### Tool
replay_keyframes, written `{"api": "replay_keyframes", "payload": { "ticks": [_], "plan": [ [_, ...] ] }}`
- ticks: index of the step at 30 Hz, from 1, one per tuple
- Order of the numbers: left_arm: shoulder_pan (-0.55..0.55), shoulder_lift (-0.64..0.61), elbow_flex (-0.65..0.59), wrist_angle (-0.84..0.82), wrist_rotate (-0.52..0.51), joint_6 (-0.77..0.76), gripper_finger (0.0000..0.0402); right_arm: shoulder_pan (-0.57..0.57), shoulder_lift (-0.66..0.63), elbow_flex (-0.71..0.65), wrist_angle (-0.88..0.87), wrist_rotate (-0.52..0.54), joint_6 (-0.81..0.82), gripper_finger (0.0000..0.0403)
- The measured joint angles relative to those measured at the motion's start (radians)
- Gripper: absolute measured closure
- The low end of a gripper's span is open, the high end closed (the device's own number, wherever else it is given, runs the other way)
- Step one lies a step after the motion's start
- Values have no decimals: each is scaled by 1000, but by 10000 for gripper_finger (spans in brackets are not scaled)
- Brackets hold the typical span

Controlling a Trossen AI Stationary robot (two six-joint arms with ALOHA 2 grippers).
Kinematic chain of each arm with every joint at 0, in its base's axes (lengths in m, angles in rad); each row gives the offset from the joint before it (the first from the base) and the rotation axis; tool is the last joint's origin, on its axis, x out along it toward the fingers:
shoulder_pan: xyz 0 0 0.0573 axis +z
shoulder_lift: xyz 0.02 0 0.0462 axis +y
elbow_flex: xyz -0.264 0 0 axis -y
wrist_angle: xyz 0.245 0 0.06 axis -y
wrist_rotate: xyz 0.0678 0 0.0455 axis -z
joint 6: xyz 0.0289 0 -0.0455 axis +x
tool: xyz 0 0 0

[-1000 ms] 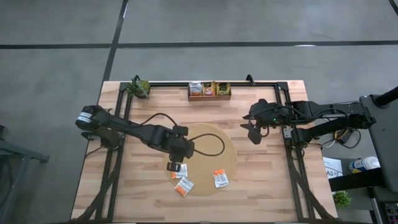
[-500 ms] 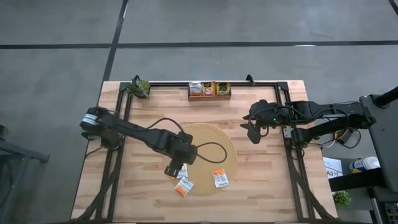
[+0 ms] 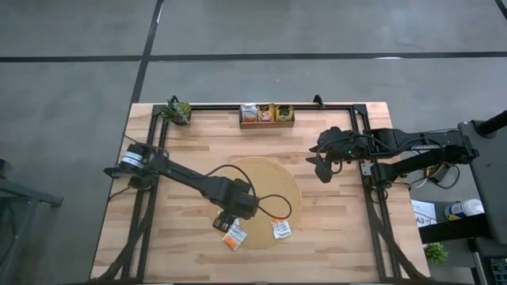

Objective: Pick & Place Tea
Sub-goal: Put the top orange tea bag into the left section of the wooden organizer

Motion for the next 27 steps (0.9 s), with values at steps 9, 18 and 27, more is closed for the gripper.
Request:
{"api": "replay_keyframes", "payload": {
  "ticks": [9, 18, 27],
  "plan": [
    [-7, 70, 0, 5, 17, -20, 165, 0, 0, 0, 0, 1, 0, 220],
    [-7, 115, 0, 8, 17, -21, 165, 0, 0, 0, -1, 2, -1, 220],
    [-6, 135, 2, 14, 15, -24, 206, 0, 0, -1, 0, 2, -3, 220]
  ]
}}
